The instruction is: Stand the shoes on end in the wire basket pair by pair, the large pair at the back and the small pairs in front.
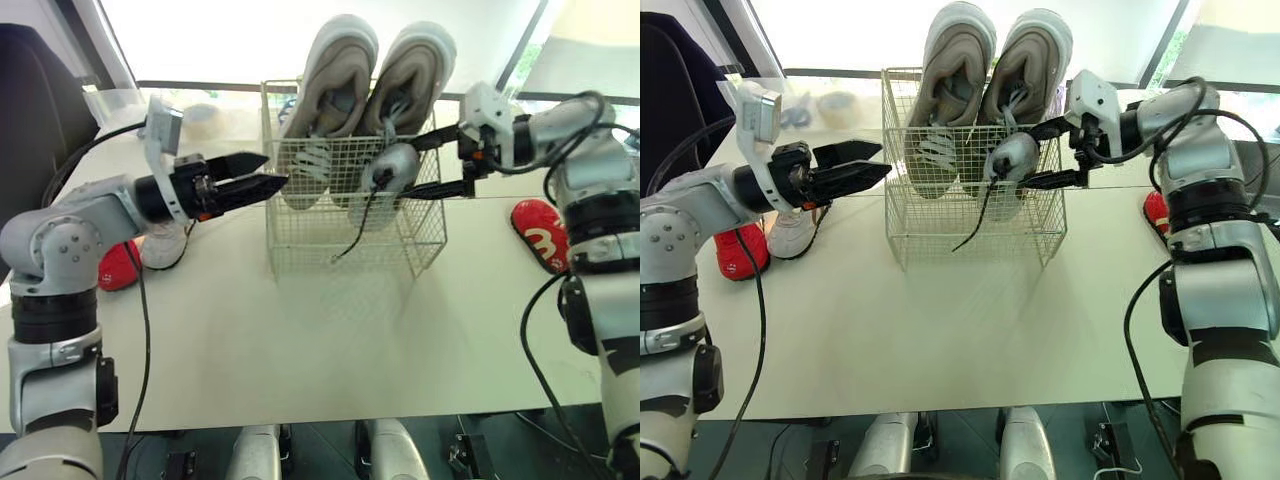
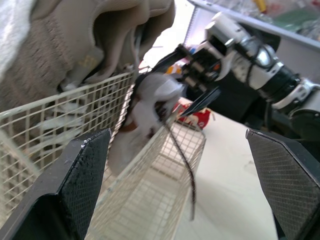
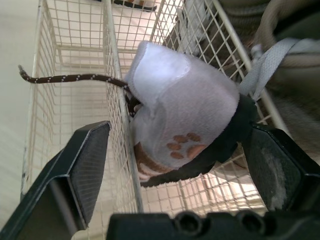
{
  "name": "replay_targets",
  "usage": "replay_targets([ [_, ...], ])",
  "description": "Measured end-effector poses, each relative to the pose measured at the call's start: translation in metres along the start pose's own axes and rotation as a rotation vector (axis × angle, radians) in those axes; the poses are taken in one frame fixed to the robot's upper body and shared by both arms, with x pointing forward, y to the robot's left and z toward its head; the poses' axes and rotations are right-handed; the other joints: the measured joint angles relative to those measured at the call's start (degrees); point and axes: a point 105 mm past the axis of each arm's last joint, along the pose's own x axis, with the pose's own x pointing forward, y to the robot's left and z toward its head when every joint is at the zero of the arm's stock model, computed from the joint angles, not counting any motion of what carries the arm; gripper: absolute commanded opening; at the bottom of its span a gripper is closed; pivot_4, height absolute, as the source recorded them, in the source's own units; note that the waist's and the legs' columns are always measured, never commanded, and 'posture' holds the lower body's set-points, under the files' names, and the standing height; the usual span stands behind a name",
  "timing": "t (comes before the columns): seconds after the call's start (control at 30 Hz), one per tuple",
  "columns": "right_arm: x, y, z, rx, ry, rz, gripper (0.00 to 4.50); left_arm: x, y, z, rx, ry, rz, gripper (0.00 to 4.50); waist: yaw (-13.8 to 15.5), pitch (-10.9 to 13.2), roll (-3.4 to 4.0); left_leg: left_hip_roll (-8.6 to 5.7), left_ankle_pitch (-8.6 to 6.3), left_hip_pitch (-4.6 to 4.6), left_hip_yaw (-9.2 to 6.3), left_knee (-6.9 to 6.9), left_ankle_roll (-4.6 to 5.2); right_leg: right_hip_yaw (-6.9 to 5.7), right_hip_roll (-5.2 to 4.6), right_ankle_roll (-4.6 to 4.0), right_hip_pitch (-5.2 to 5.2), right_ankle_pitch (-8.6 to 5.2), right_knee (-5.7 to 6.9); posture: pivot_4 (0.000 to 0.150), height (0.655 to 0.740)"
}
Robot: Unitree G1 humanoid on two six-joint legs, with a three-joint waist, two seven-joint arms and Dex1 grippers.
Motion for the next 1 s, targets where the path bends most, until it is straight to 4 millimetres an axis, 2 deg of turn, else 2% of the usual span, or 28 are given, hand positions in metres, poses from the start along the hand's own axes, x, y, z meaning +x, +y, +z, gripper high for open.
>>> replay_targets([
  [0.07,-0.016,0.001,0.009,-0.052,0.005,-0.038,4.46,-0.005,0.005,-0.003,0.005,0.016,0.042,4.5,0.0,0.0,0.0,0.0,-0.01,0.02,0.0,0.0,0.0,0.0,0.0,0.0,0.0,0.0,-0.01,0.15,0.74],
  [0.17,-0.028,0.008,0.018,-0.101,0.011,-0.067,4.46,-0.012,0.014,-0.004,0.034,0.027,0.114,4.5,-0.07,-0.01,-0.01,0.01,-0.13,0.08,-0.02,-0.02,0.19,0.0,0.0,-0.01,0.03,0.0,0.01,0.15,0.74],
  [0.27,-0.043,0.016,0.027,-0.12,0.015,-0.11,4.46,-0.028,0.039,0.0,0.085,0.04,0.288,4.5,-0.02,-0.01,-0.01,0.01,-0.14,0.11,-0.02,-0.04,0.21,0.0,-0.01,-0.02,0.02,0.0,0.05,0.15,0.74],
  [0.33,-0.049,0.022,0.046,-0.132,-0.048,-0.129,4.46,-0.039,0.064,0.002,0.089,0.046,0.427,4.5,0.04,-0.01,-0.01,0.01,-0.14,0.18,-0.04,-0.04,0.22,0.0,0.0,-0.02,0.06,-0.01,0.07,0.15,0.74],
  [0.43,-0.043,0.045,0.077,-0.166,-0.149,-0.07,4.46,-0.056,0.101,-0.001,0.08,0.09,0.625,4.5,0.07,-0.02,-0.04,0.02,-0.15,0.22,-0.04,-0.05,0.22,0.0,0.0,-0.02,0.1,-0.01,0.08,0.15,0.74],
  [0.53,-0.032,0.065,0.094,-0.162,-0.23,-0.01,4.46,-0.068,0.129,-0.011,0.073,0.168,0.754,4.5,0.09,-0.04,-0.06,0.01,-0.17,0.21,-0.01,-0.02,0.25,-0.01,-0.02,-0.03,0.11,0.0,0.06,0.15,0.74],
  [0.7,-0.022,0.08,0.103,-0.126,-0.287,0.015,4.46,-0.088,0.164,-0.034,0.044,0.28,0.884,4.5,0.39,-0.04,-0.09,0.01,-0.2,0.08,-0.02,0.04,0.31,-0.02,-0.02,-0.04,0.05,-0.01,0.01,0.15,0.74],
  [0.87,-0.018,0.085,0.104,-0.104,-0.301,0.004,4.46,-0.109,0.18,-0.05,0.04,0.347,0.979,4.5,0.15,-0.04,-0.1,0.01,-0.22,0.0,-0.01,0.04,0.34,-0.02,-0.03,-0.03,-0.05,0.0,0.01,0.15,0.74],
  [1.0,-0.015,0.092,0.104,-0.087,-0.309,0.007,4.46,-0.115,0.184,-0.063,0.011,0.367,1.005,4.5,0.2,-0.04,-0.11,0.02,-0.21,-0.02,-0.01,0.06,0.35,-0.02,-0.03,-0.03,-0.05,0.0,0.03,0.15,0.74],
])
